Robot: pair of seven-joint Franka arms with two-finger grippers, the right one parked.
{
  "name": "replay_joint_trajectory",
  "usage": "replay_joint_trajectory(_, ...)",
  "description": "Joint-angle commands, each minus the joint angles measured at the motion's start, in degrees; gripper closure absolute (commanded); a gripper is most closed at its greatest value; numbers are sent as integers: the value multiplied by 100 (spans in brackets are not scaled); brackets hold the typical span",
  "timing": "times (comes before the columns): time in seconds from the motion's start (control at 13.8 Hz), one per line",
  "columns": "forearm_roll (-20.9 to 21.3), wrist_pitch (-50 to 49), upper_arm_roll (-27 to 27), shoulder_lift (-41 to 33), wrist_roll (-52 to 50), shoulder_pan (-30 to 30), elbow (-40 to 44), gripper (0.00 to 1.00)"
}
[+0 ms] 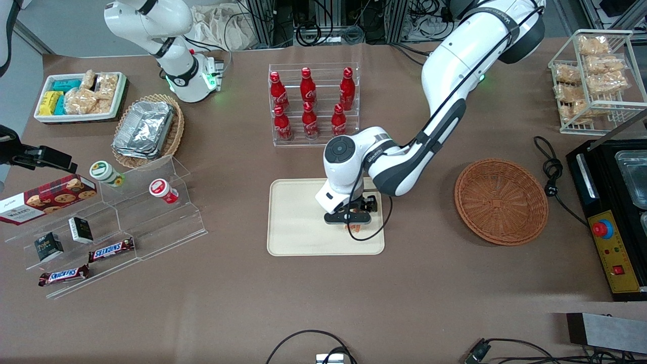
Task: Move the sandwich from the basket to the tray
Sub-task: 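Open the left gripper and lift it off the sandwich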
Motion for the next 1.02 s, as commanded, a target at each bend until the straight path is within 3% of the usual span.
replay_joint_trajectory(0.0, 14, -269, 4, -181, -87, 84, 79, 0)
replay_joint_trajectory(0.15, -56, -542, -22, -462, -43, 234, 71, 0)
replay_joint_trajectory(0.29, -625, -717, -22, -918, 36, 471, 62, 0)
replay_joint_trajectory(0.44, -917, -1234, -22, -1375, 342, 769, 62, 0)
replay_joint_trajectory(0.94, -1646, -2326, -13, -2457, 1834, 2289, 62, 0)
